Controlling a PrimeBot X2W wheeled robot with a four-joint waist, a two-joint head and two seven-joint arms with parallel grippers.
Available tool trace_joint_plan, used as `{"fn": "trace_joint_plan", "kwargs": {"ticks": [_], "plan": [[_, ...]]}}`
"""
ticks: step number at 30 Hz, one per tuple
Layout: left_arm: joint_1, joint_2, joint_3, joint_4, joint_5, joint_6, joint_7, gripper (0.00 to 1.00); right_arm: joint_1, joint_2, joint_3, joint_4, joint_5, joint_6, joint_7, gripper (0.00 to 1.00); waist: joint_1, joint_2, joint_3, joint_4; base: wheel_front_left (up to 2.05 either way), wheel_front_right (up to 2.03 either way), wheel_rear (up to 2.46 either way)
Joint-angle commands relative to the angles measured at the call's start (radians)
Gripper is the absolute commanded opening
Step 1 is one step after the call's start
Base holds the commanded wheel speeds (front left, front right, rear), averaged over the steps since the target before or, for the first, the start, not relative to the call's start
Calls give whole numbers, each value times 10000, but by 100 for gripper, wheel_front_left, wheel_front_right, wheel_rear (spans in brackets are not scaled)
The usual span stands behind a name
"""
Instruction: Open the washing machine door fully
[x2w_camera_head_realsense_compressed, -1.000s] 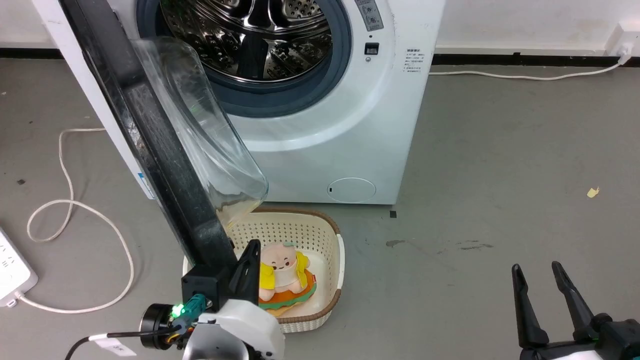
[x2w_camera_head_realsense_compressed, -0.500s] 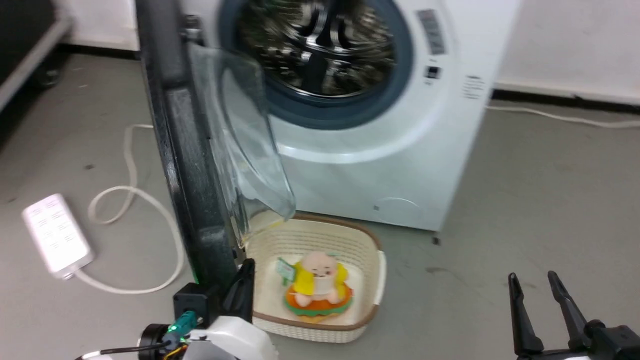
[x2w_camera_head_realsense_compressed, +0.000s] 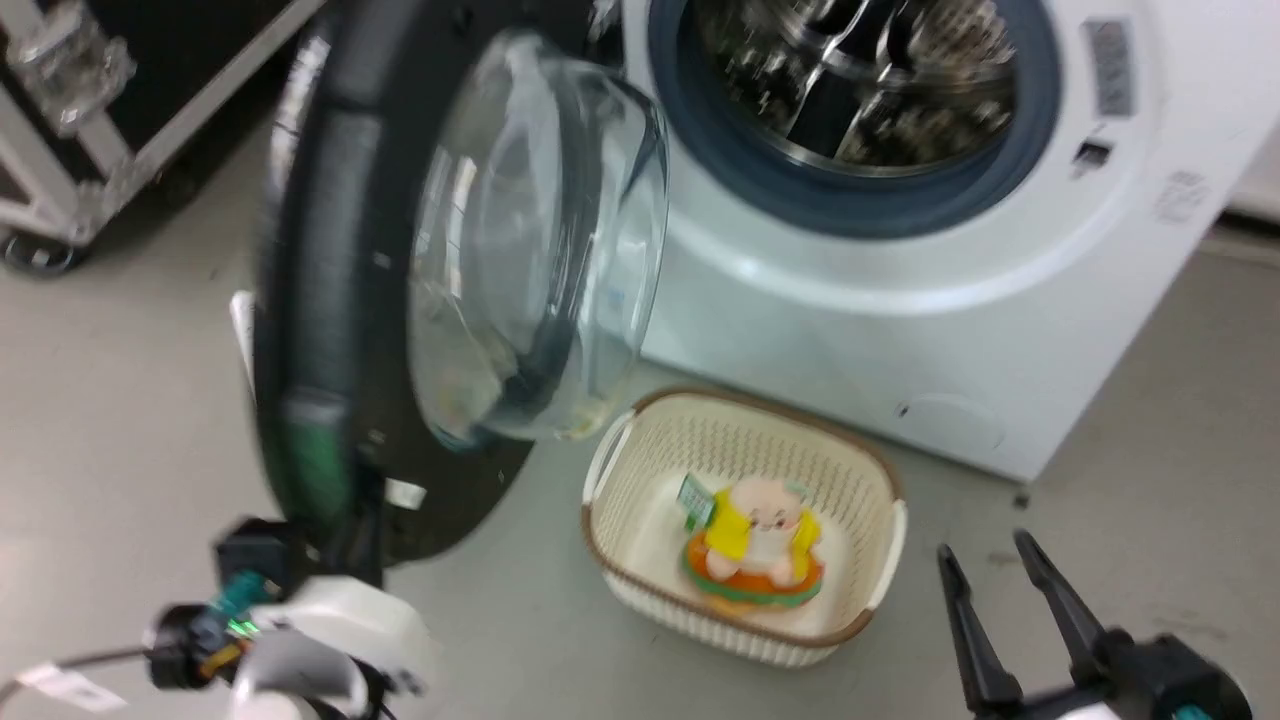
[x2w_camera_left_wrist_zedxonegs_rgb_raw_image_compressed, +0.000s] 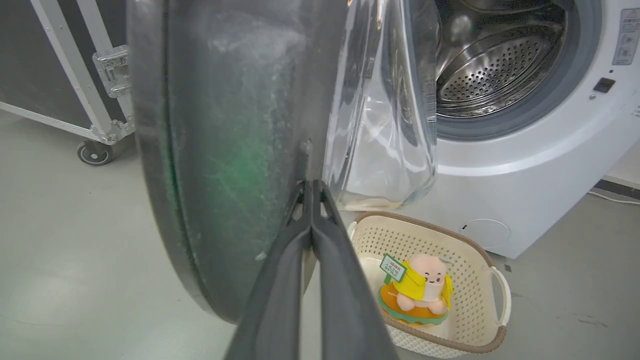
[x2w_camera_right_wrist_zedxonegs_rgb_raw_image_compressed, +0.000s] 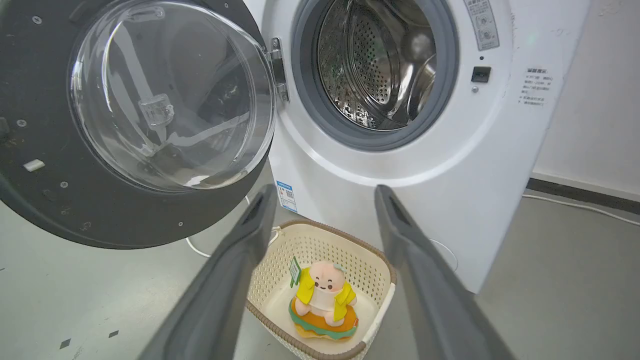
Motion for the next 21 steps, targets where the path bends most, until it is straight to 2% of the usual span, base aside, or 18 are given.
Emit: {"fn": "trace_joint_plan", "kwargs": {"ticks": [1, 12, 21], "plan": [[-357, 121, 154, 68, -118, -53, -21, 0, -253, 37, 34, -118, -132, 8, 70, 100, 0, 0, 571, 346, 0, 0, 0], [-2121, 1272, 1390, 1561, -859, -411, -130, 0, -855, 37, 48, -1035, -895, 8, 874, 100, 0, 0, 2442, 323, 0, 0, 0], [-3622, 2378, 2556, 3467, -1536, -499, -259, 0, -1101, -158, -118, -1418, -1011, 8, 1107, 100, 0, 0, 3193, -34, 0, 0, 0]]}}
